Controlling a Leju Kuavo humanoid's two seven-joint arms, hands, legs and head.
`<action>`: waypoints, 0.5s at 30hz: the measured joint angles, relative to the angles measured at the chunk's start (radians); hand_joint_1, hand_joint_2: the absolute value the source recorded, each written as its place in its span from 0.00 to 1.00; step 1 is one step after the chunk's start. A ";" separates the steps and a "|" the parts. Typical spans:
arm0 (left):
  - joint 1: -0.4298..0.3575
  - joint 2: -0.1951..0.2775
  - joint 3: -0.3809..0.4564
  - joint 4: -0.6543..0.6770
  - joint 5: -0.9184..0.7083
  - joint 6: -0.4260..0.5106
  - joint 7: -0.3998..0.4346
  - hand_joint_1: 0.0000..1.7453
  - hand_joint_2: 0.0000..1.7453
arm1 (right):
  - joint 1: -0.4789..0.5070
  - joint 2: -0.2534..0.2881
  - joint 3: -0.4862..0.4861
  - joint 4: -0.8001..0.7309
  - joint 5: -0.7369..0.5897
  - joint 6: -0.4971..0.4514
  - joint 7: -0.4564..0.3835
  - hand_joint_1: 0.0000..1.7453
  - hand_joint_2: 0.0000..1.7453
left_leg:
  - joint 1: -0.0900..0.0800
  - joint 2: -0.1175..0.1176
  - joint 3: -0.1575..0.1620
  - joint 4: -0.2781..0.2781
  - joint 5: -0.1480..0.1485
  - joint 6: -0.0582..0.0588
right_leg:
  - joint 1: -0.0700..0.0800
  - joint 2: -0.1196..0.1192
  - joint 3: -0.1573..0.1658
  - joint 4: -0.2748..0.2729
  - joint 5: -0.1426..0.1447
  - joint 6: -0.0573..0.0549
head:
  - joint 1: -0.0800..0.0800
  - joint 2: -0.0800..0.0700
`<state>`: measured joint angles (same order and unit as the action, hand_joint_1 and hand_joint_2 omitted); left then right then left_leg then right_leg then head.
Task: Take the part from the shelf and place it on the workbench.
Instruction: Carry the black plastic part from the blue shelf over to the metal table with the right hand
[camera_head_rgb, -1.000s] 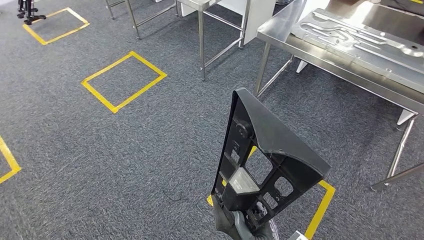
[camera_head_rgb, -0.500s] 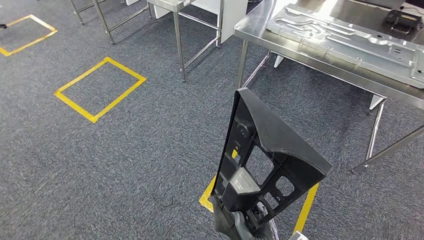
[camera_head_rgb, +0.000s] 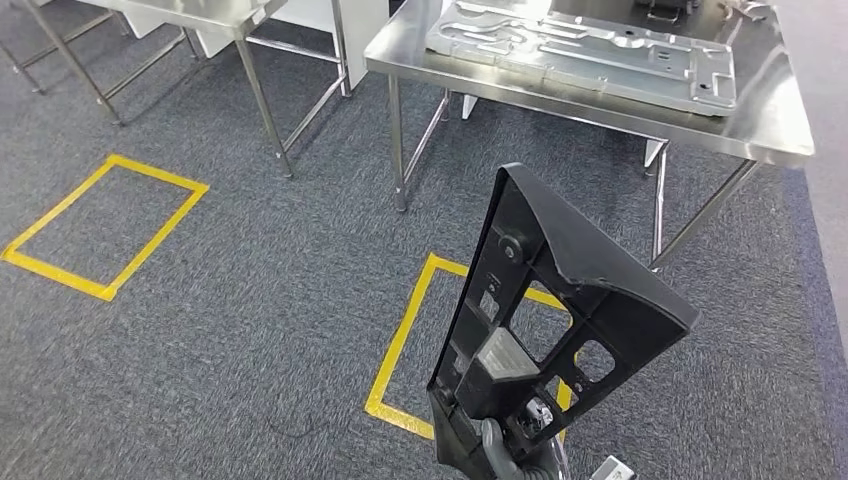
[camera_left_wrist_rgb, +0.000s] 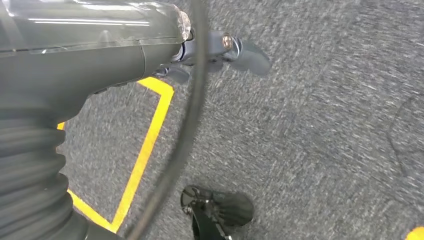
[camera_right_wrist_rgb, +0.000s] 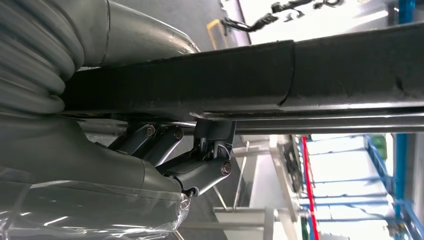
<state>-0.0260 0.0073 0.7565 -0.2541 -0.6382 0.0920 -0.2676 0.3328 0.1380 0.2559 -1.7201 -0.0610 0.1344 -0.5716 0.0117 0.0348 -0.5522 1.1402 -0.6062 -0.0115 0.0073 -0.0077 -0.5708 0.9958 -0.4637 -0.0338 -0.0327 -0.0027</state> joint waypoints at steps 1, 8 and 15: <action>0.003 0.000 0.003 0.000 -0.001 0.000 0.001 0.00 1.00 | -0.001 0.000 -0.002 0.000 0.000 0.003 0.001 1.00 1.00 | 0.001 -0.016 -0.034 0.066 -0.029 -0.003 | -0.001 0.013 0.001 0.001 0.000 -0.002 | 0.000 0.000; 0.005 -0.004 0.017 0.000 -0.024 0.000 0.009 0.00 1.00 | 0.005 0.001 -0.014 0.000 0.005 0.018 0.017 1.00 1.00 | 0.020 -0.082 -0.012 -0.056 0.086 -0.018 | -0.011 0.108 -0.011 0.047 -0.024 0.023 | 0.000 0.000; 0.005 -0.014 0.045 -0.003 -0.063 0.000 0.027 0.00 1.00 | 0.021 0.008 -0.033 -0.002 0.016 0.032 0.038 1.00 1.00 | 0.017 -0.050 -0.002 -0.084 0.088 0.028 | -0.012 0.047 -0.077 0.158 -0.082 0.059 | 0.001 0.000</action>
<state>-0.0215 -0.0065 0.8011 -0.2570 -0.7016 0.0923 -0.2405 0.3540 0.1457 0.2231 -1.7221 -0.0446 0.1666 -0.5340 0.0284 -0.0150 -0.5539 1.0567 -0.5181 0.0169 -0.0050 0.0390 -0.6480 1.1538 -0.5457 0.0248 -0.0319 -0.0027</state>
